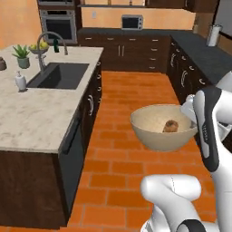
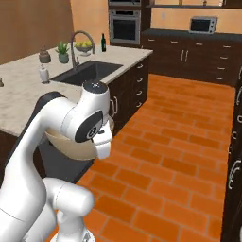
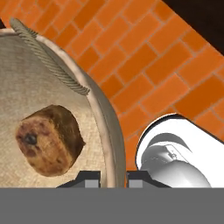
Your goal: Open the cabinet, pick up the bread from the cabinet and place it in the basket. Then move the basket to the dining counter.
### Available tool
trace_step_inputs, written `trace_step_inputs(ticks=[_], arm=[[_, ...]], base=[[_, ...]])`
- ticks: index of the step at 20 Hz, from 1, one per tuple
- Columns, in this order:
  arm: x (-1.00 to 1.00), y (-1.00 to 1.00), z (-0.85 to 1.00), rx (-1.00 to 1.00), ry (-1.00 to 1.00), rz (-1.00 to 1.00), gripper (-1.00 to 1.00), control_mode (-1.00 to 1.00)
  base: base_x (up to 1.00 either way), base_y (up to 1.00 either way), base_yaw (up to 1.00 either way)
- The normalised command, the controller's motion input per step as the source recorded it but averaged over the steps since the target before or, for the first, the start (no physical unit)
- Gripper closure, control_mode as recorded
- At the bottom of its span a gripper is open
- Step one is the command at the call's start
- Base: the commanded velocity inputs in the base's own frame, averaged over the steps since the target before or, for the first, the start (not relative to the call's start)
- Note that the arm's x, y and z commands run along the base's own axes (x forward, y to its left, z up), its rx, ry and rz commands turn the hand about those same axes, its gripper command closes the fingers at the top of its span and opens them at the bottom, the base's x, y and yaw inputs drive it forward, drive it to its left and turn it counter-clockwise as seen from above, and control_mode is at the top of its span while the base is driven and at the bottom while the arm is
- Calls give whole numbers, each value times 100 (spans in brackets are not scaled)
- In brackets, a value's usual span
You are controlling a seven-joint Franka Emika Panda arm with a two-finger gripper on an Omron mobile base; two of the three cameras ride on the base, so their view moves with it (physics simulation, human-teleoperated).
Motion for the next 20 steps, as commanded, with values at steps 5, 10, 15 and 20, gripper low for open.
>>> trace_step_inputs(ticks=[5, 10, 15, 20], arm=[[0, 0, 0, 0, 0, 0, 100, 100], [0, 0, 0, 0, 0, 0, 100, 100], [0, 0, 0, 0, 0, 0, 100, 100], [0, 0, 0, 0, 0, 0, 100, 100]], base=[[-23, 86, 32], [-7, 79, -13], [27, 84, -30], [13, 83, -37]])
